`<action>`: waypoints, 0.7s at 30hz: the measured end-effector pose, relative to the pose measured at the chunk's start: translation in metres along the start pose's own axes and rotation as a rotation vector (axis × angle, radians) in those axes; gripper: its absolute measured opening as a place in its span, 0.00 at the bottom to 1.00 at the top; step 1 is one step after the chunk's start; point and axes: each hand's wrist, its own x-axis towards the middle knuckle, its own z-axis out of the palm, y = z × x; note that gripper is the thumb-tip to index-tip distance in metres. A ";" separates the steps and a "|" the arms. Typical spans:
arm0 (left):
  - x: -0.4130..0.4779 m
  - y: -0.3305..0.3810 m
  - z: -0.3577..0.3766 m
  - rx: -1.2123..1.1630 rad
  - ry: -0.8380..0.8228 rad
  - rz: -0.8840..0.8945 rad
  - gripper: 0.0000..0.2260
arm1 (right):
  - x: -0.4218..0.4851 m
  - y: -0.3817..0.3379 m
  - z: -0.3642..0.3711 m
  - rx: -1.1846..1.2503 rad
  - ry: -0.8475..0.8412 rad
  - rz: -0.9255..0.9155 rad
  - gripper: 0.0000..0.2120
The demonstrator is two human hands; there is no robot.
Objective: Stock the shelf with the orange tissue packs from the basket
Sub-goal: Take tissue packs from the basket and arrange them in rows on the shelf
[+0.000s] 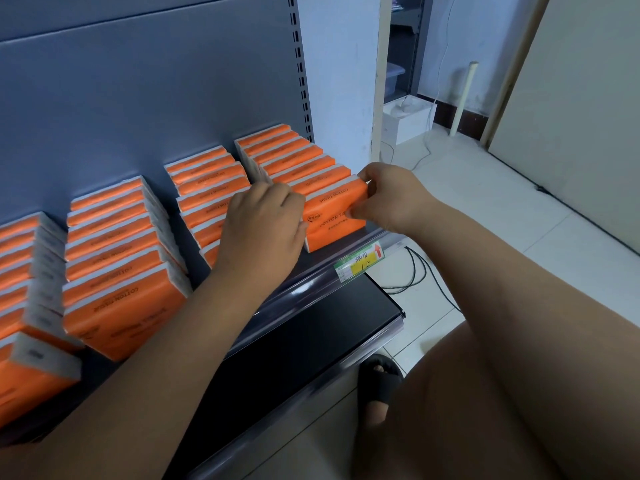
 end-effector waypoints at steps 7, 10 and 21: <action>-0.006 -0.007 0.006 0.055 0.054 0.072 0.12 | -0.001 -0.003 0.003 -0.019 0.022 -0.012 0.17; -0.007 -0.009 0.008 0.077 0.066 0.089 0.13 | -0.003 -0.004 0.003 -0.025 0.021 -0.005 0.17; -0.010 -0.003 0.002 0.078 0.064 0.070 0.10 | -0.010 -0.015 0.007 -0.098 0.047 0.027 0.12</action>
